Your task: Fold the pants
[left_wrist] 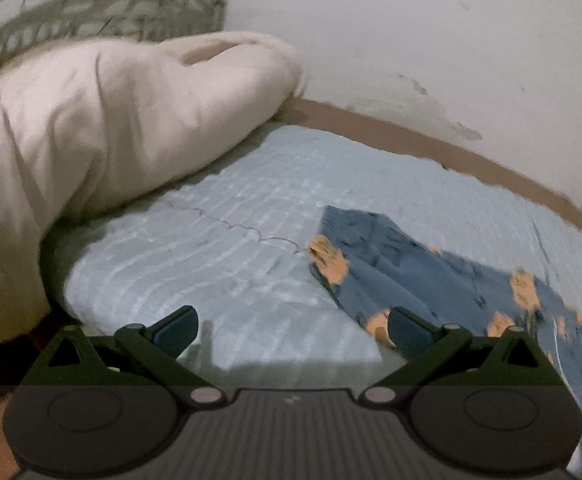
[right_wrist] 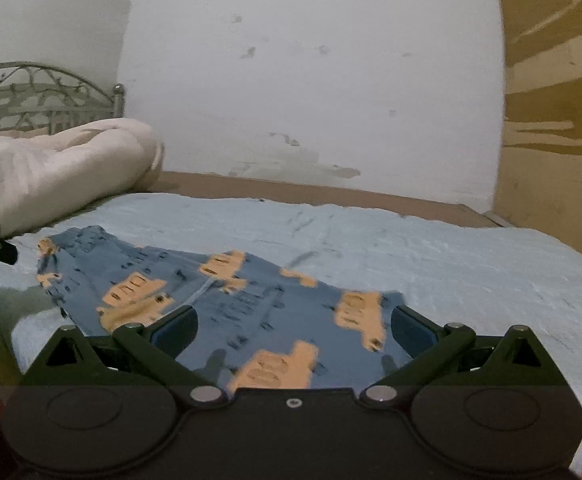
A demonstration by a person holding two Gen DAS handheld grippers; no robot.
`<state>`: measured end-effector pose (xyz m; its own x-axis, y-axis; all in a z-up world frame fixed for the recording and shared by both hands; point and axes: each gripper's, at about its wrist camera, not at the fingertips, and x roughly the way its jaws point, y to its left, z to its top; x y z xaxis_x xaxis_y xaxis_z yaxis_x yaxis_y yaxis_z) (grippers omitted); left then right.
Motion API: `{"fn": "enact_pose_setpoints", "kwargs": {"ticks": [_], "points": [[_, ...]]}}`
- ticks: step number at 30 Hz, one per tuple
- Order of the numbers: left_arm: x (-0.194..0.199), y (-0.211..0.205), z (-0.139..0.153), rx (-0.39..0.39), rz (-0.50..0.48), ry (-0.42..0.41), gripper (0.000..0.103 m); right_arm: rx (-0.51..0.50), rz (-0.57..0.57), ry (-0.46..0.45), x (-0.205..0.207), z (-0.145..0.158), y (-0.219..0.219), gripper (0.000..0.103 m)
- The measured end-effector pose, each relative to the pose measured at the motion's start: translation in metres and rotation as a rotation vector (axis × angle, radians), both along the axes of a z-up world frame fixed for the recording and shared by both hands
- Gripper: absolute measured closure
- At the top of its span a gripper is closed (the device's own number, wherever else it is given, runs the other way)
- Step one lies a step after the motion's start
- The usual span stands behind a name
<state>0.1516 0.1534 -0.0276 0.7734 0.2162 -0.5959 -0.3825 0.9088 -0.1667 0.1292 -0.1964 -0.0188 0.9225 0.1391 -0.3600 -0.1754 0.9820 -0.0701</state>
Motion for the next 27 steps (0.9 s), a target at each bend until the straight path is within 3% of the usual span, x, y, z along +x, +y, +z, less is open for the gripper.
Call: {"fn": "enact_pose_setpoints", "kwargs": {"ticks": [5,10,13,21,22,24,25,27], "points": [[0.024,0.018,-0.014,-0.09,0.017,-0.047,0.001,0.0,0.207,0.015,0.063,0.028,0.026,0.001],[0.037,0.034,-0.025,-0.162,-0.037,-0.093,0.001,0.041,0.469,0.197,0.166,0.036,0.064,0.001],[0.039,0.038,-0.032,-0.18,-0.05,-0.113,0.001,0.056,0.55,0.322,0.215,0.024,0.093,0.014],[0.034,0.044,-0.033,-0.204,-0.062,-0.148,0.001,0.098,0.822,0.477,0.262,0.009,0.174,0.027],[0.035,0.044,-0.034,-0.201,-0.063,-0.148,0.001,0.099,0.847,0.493,0.266,0.007,0.182,0.031],[0.035,0.043,-0.036,-0.197,-0.066,-0.147,0.001,0.074,0.891,0.517,0.269,0.004,0.196,0.053],[0.035,0.043,-0.036,-0.194,-0.067,-0.149,0.001,0.042,0.895,0.522,0.268,0.002,0.202,0.071],[0.035,0.044,-0.036,-0.195,-0.071,-0.156,0.001,0.001,0.891,0.526,0.27,-0.004,0.209,0.082]]}}
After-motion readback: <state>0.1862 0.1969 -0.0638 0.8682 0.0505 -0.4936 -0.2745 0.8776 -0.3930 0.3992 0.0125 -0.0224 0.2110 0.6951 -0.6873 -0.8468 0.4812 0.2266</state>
